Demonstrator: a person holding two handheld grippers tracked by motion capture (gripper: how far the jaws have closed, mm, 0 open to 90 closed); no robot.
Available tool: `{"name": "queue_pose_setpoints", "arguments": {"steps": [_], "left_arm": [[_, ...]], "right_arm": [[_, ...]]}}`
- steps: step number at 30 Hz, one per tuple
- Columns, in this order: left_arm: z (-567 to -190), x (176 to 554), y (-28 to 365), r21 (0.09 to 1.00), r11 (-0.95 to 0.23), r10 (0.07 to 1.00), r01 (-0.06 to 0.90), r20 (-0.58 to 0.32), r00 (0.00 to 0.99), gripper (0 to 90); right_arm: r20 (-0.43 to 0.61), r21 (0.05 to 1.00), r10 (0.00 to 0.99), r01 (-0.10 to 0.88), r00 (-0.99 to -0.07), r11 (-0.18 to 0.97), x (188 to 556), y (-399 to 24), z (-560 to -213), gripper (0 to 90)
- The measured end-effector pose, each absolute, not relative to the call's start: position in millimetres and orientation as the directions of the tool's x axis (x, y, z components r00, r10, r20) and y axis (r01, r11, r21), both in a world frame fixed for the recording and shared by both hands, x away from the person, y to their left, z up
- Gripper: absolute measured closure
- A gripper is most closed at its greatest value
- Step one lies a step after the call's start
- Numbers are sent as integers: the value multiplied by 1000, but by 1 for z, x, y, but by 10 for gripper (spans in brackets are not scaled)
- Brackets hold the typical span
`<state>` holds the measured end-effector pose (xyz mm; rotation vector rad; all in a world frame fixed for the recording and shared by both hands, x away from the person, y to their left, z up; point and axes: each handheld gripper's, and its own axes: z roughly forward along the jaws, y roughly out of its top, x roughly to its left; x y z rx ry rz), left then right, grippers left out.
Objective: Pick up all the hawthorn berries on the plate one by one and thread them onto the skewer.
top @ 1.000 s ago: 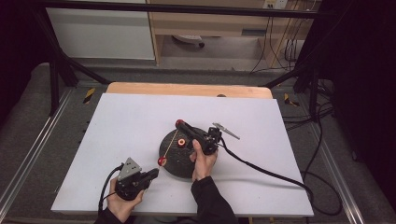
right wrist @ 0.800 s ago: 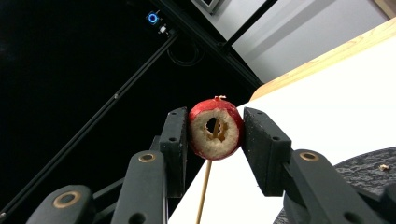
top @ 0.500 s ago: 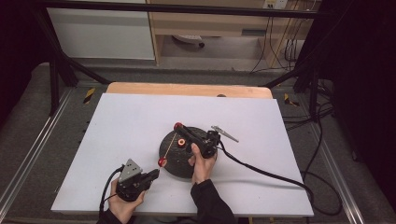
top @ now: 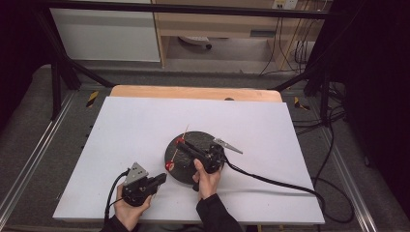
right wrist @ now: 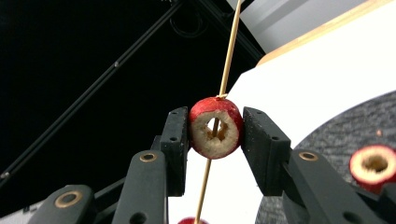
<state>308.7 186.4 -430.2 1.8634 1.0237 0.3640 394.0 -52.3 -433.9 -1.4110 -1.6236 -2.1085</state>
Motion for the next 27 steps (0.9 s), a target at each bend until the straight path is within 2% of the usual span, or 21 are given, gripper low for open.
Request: {"name": "queue_pose_setpoints", "arguments": {"steps": [7, 27], "left_arm": [[-430, 314, 181, 841, -204, 776, 502, -173, 606, 889], [-430, 316, 181, 842, -200, 769, 501, -182, 613, 889]], "right_arm": [[710, 702, 424, 613, -562, -362, 383, -48, -442, 624], [709, 701, 431, 626, -558, -343, 376, -45, -447, 615]]}}
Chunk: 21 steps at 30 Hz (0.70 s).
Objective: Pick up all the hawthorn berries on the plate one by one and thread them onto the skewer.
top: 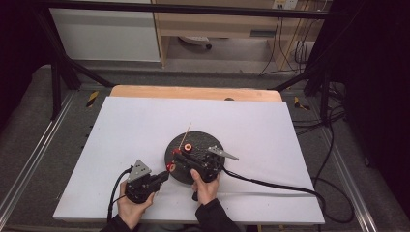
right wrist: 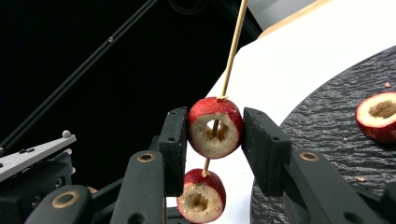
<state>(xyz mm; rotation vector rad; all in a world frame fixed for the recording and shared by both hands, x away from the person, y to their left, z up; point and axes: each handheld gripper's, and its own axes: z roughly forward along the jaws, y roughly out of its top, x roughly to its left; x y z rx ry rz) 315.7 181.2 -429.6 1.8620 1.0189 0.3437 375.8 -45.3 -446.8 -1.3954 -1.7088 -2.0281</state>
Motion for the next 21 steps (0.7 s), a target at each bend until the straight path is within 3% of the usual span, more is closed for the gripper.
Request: {"name": "queue_pose_setpoints", "arguments": {"steps": [2, 8, 15, 21], "left_arm": [[-429, 315, 181, 843, -203, 770, 498, -177, 613, 889], [-428, 313, 189, 844, -206, 772, 495, -171, 612, 889], [-428, 313, 203, 828, -250, 776, 502, -138, 615, 889], [-429, 315, 212, 813, -277, 772, 512, -129, 622, 888]], "right_arm": [[693, 715, 446, 618, -566, -327, 375, -46, -446, 585], [640, 758, 494, 590, -588, -279, 375, -53, -437, 380], [476, 832, 620, 548, -624, -87, 384, -72, -419, 209], [380, 822, 672, 565, -636, 70, 399, -83, -406, 138]]}}
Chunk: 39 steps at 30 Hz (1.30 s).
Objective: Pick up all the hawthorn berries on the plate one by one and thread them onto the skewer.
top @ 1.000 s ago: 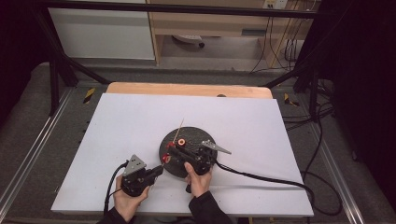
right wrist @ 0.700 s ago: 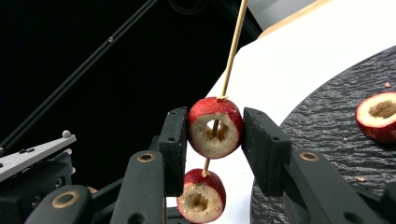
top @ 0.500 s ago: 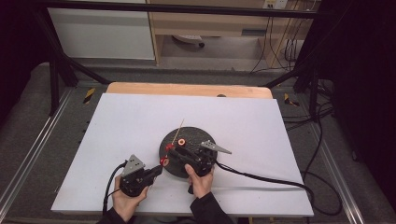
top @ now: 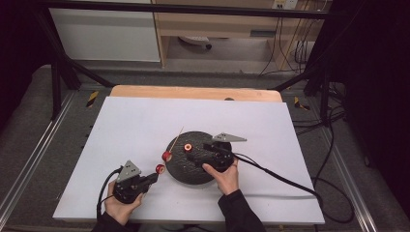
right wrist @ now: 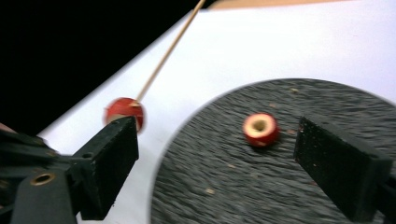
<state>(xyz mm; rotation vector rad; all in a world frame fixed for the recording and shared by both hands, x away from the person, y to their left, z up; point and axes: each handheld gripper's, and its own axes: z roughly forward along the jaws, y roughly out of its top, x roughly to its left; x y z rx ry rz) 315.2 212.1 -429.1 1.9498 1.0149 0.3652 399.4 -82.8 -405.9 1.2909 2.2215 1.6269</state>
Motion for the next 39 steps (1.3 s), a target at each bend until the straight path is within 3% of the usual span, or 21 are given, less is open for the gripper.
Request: {"name": "queue_pose_setpoints", "arguments": {"steps": [9, 16, 29, 39], "left_arm": [[-429, 316, 220, 803, -308, 771, 511, -104, 628, 887], [-430, 317, 222, 795, -318, 776, 517, -95, 623, 887], [-430, 318, 223, 792, -317, 782, 522, -93, 616, 887], [-430, 318, 223, 792, -317, 783, 522, -92, 615, 886]], "right_arm": [[192, 717, 689, 579, -699, 388, 430, -70, -394, 123], [112, 635, 673, 573, -731, 517, 453, -54, -393, 198], [105, 548, 658, 595, -746, 587, 478, -25, -401, 378], [149, 513, 673, 639, -724, 573, 490, -18, -410, 503]]}}
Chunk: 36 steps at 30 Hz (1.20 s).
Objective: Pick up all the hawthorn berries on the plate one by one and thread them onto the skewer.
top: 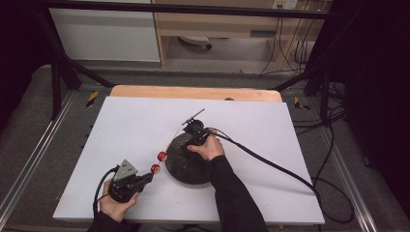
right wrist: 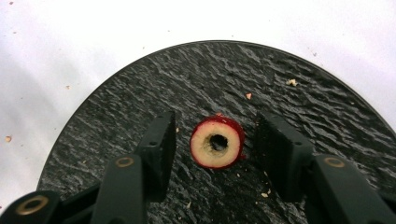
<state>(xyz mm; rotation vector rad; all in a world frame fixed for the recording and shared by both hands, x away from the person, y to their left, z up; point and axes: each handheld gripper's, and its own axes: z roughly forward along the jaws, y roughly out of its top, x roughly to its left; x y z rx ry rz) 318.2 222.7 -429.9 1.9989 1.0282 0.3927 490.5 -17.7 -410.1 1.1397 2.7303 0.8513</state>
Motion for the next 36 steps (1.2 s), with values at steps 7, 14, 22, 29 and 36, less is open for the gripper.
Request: {"name": "queue_pose_setpoints", "arguments": {"steps": [7, 14, 22, 29, 36], "left_arm": [[-430, 318, 222, 792, -317, 782, 521, -92, 616, 887], [-430, 318, 222, 793, -317, 782, 520, -91, 616, 887], [-430, 318, 222, 794, -316, 783, 518, -90, 616, 887], [-430, 317, 222, 795, -320, 781, 515, -86, 618, 887], [-430, 317, 221, 796, -320, 780, 514, -86, 619, 886]], "right_arm": [[168, 489, 685, 663, -709, 566, 495, -18, -414, 561], [187, 468, 683, 675, -706, 570, 497, -18, -417, 599], [200, 481, 691, 684, -695, 548, 494, -20, -410, 606], [222, 519, 692, 684, -687, 513, 485, -25, -395, 609], [280, 569, 694, 697, -663, 436, 474, -40, -387, 609]]}}
